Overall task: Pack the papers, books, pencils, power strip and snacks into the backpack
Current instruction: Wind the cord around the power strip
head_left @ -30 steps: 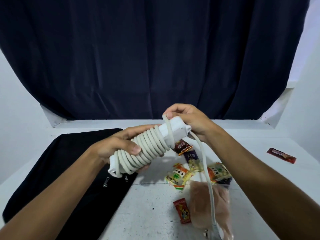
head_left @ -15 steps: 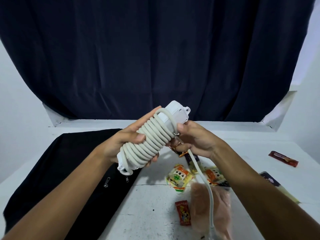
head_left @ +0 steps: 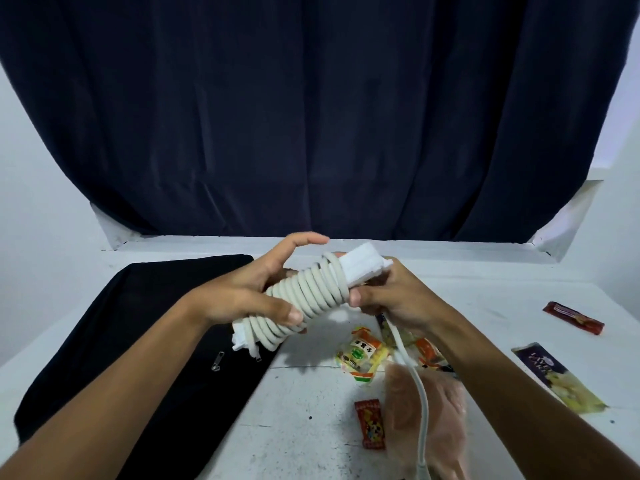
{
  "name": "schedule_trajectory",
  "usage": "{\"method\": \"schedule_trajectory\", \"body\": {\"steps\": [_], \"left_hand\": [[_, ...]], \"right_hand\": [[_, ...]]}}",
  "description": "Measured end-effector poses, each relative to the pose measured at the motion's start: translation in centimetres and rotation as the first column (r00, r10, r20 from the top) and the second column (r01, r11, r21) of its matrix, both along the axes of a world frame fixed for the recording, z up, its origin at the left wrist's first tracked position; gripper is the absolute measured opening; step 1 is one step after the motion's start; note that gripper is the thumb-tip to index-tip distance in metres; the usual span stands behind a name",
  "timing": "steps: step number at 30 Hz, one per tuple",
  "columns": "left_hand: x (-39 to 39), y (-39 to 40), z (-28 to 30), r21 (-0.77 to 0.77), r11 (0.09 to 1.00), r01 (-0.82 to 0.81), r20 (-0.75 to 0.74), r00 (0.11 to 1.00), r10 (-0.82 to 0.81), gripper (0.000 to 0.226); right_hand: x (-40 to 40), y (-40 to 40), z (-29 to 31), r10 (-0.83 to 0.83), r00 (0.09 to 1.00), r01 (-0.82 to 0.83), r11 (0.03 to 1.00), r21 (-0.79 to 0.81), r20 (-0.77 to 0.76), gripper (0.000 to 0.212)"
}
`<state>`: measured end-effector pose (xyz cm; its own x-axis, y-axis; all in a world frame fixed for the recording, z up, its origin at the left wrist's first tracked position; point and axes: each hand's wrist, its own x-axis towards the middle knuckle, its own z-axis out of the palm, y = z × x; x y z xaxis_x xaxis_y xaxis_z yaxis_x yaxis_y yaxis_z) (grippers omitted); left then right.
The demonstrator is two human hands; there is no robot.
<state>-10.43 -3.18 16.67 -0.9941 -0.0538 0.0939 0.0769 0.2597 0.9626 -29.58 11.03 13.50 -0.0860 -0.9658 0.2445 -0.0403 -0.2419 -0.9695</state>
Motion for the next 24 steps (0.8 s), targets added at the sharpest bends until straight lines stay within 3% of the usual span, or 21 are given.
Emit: {"method": "schedule_trajectory", "body": {"steps": [3,7,13,18,24], "left_hand": [[0.1,0.3,0.0,-0.052,0.998,-0.03,-0.003,1.0,0.03,0.086],[0.2,0.2,0.1,-0.034,0.999,-0.011,0.012,1.0,0.011,0.086],[0.4,0.4,0.4,-0.035,0.999,0.036,0.015,0.999,-0.035,0.091],[0.5,0.4,0.0,-0.027,1.0,-0.009,-0.015,1.0,0.009,0.09],[0.3,0.5,-0.4,0.059,0.997,-0.048,-0.061,0.997,0.051,0.086]], "right_hand": [[0.4,-0.2,-0.9,0.022,0.995,-0.02,1.0,-0.018,0.095,0.048],[0.8,-0.8,-1.6,-0.008,0.982,0.013,1.0,-0.027,0.187,0.05],[0.7,-0.6,-1.5,0.002,0.985,0.005,0.999,-0.041,0.174,0.058],[0.4,-0.8,-1.3,0.004,0.988,0.0,1.0,-0.027,0.157,0.052],[0.6,-0.6,-0.9,-0.175,0.982,0.178,0.983,-0.041,0.072,0.032]]}}
